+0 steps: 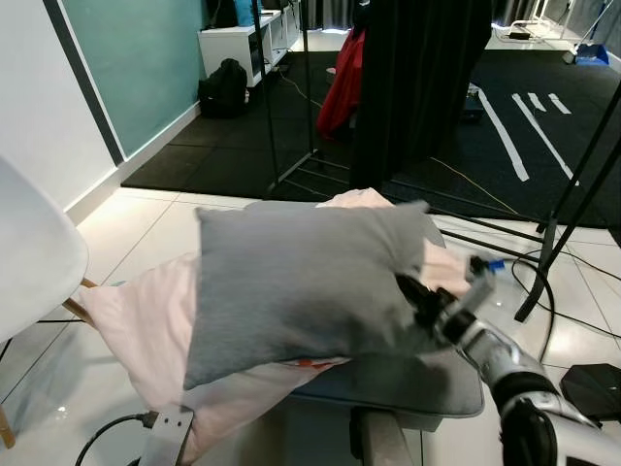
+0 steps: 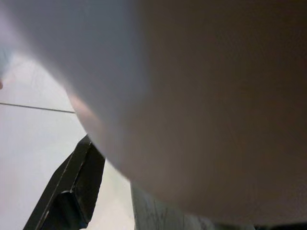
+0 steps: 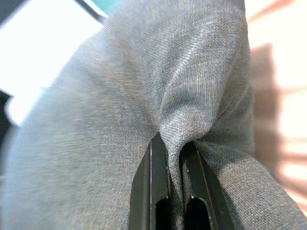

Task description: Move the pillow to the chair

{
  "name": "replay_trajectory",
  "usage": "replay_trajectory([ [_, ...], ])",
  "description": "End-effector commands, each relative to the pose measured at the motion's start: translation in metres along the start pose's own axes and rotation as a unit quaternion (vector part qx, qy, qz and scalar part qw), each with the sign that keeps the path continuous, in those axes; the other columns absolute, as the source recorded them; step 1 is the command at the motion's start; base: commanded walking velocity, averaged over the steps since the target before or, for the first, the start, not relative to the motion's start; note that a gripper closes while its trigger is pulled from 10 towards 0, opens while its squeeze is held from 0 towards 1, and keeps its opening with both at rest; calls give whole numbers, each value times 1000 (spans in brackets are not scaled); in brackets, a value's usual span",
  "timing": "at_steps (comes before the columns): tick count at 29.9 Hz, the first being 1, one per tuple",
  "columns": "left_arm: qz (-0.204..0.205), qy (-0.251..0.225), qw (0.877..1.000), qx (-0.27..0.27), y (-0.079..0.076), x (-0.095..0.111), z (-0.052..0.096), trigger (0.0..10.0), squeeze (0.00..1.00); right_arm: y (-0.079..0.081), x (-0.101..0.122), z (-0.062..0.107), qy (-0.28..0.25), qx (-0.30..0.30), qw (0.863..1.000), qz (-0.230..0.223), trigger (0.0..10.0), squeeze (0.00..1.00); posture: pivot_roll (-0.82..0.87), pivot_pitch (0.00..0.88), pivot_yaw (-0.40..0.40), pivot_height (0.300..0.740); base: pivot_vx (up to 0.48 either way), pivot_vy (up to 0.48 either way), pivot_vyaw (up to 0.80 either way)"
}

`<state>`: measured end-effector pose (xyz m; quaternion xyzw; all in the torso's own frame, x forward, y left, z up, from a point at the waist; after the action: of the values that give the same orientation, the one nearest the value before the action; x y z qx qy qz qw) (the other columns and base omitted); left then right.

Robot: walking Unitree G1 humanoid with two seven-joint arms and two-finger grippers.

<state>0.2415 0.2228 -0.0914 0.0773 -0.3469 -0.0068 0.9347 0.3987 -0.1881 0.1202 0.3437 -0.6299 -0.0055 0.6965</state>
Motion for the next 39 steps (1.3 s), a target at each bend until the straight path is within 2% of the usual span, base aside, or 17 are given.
replay_trajectory([
  [1, 14, 1, 1000, 16, 15, 7, -1, 10000, 0, 23, 6, -16, -4, 57, 998, 11, 0, 0, -111, 88, 0, 359, 0, 0, 0],
  [4, 37, 0, 999, 35, 26, 16, -2, 10000, 0, 38, 22, -27, -18, 84, 996, 25, 0, 0, -110, 80, -22, 374, 0, 0, 0],
  [6, 37, 0, 999, 35, 26, 16, -2, 10000, 0, 38, 22, -27, -18, 84, 996, 25, 0, 0, -110, 80, -22, 374, 0, 0, 0],
  [9, 41, 0, 998, 42, 26, 9, -1, 10000, 0, 54, 35, -37, -34, 114, 992, 33, 0, 0, -112, 72, -42, 389, -480, 0, 0],
  [12, 42, -2, 998, 43, 25, 8, 0, 10000, 0, 57, 37, -39, -38, 120, 991, 35, 0, 0, -113, 70, -44, 394, -480, 0, 0],
  [18, 40, -6, 998, 43, 17, 7, 0, 10000, 0, 69, 56, -44, -65, 146, 986, 40, 0, 0, -116, 64, -52, 418, 0, 0, 0],
  [27, 38, -4, 998, 40, 10, 11, -2, 10000, 0, 71, 57, -45, -66, 149, 986, 39, 0, 0, -117, 64, -53, 453, 0, 0, 0],
  [28, 41, 1, 998, 38, 9, 10, -2, 10000, 0, 70, 56, -45, -65, 146, 986, 37, 10000, 0, -115, 64, -53, 458, -480, 0, 0],
  [36, 40, 6, 998, 39, 9, 10, -2, 10000, 0, 70, 54, -45, -65, 143, 987, 30, 10000, 0, -114, 67, -48, 497, -480, 0, 0],
  [39, 39, -1, 998, 41, 11, 11, -2, 10000, 0, 70, 55, -45, -68, 144, 987, 29, 10000, 0, -113, 69, -46, 512, -119, 0, 0],
])
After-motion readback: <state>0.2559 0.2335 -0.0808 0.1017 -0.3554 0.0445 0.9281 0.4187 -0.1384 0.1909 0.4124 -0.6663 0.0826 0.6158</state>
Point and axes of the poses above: a point about 5 cm out from each wrist's last joint towards the gripper, its own z axis pointing back from the gripper into the wrist, its own x axis along the axis of the wrist's last joint, y = z × x, the point moved 4 cm from there along -z, pointing out of the wrist towards the gripper, and after that the axes turned 9 degrees about z, right-handed, at the moved point
